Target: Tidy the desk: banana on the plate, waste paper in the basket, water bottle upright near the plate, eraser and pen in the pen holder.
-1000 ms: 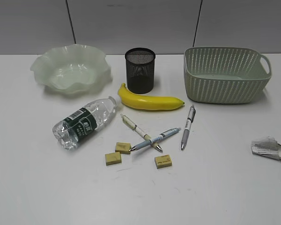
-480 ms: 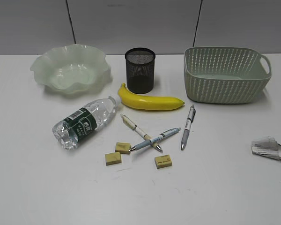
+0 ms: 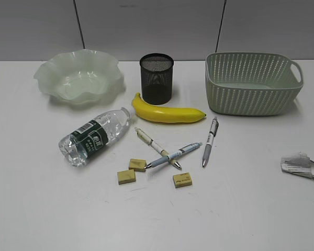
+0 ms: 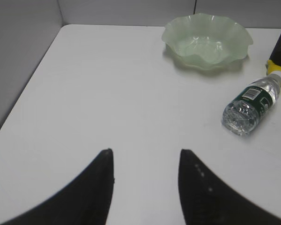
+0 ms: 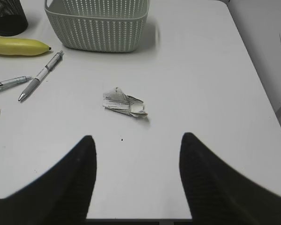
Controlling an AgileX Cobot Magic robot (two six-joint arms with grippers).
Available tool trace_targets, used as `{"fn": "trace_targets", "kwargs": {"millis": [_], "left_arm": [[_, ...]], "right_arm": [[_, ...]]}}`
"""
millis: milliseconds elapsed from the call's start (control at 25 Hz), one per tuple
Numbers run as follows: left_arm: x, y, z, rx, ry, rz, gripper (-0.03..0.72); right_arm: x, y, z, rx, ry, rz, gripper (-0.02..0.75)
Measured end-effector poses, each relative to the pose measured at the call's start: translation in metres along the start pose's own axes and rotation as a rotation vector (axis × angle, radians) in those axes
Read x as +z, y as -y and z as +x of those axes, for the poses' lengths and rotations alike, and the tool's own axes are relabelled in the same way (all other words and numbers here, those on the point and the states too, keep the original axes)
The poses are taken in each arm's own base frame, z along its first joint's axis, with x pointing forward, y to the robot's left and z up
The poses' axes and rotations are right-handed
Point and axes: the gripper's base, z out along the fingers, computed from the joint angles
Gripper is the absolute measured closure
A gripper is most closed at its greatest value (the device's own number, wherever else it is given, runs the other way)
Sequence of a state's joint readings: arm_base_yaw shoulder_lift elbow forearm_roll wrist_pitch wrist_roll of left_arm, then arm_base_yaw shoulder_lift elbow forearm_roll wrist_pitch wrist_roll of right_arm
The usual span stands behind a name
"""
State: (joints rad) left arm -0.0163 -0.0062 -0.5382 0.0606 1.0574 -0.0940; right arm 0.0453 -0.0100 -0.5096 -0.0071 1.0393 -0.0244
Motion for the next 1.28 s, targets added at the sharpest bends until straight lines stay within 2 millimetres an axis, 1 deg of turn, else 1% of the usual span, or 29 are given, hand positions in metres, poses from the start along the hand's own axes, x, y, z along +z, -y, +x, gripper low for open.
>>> {"fn": "trace_targets", "kwargs": {"millis": [560, 680, 760, 840, 960, 1160, 1280], "left_arm": [[0.000, 0.000, 0.000, 0.000, 0.001, 0.000, 0.347], [-0.002, 0.000, -0.003, 0.000, 0.024, 0.002, 0.347], [-0.002, 0.001, -0.011, 0.000, 0.080, 0.007, 0.347], [0.001, 0.002, -0.022, 0.000, 0.134, 0.015, 0.347], [0.012, 0.006, -0.036, -0.014, 0.163, 0.042, 0.347], [0.040, 0.013, -0.067, -0.046, 0.229, 0.101, 0.347], [0.062, 0.017, -0.089, -0.048, 0.204, 0.103, 0.347]], "right_arm": [[0.000, 0.000, 0.000, 0.000, 0.000, 0.000, 0.283], [0.000, -0.001, 0.000, 0.004, -0.001, -0.006, 0.283], [0.003, -0.001, -0.001, 0.004, -0.020, -0.007, 0.283], [0.007, -0.001, -0.003, 0.003, -0.048, -0.007, 0.283], [0.012, 0.000, -0.005, 0.003, -0.081, -0.008, 0.283], [0.016, 0.000, -0.007, 0.003, -0.108, -0.009, 0.283], [0.016, 0.000, -0.007, 0.003, -0.108, -0.009, 0.283]]}}
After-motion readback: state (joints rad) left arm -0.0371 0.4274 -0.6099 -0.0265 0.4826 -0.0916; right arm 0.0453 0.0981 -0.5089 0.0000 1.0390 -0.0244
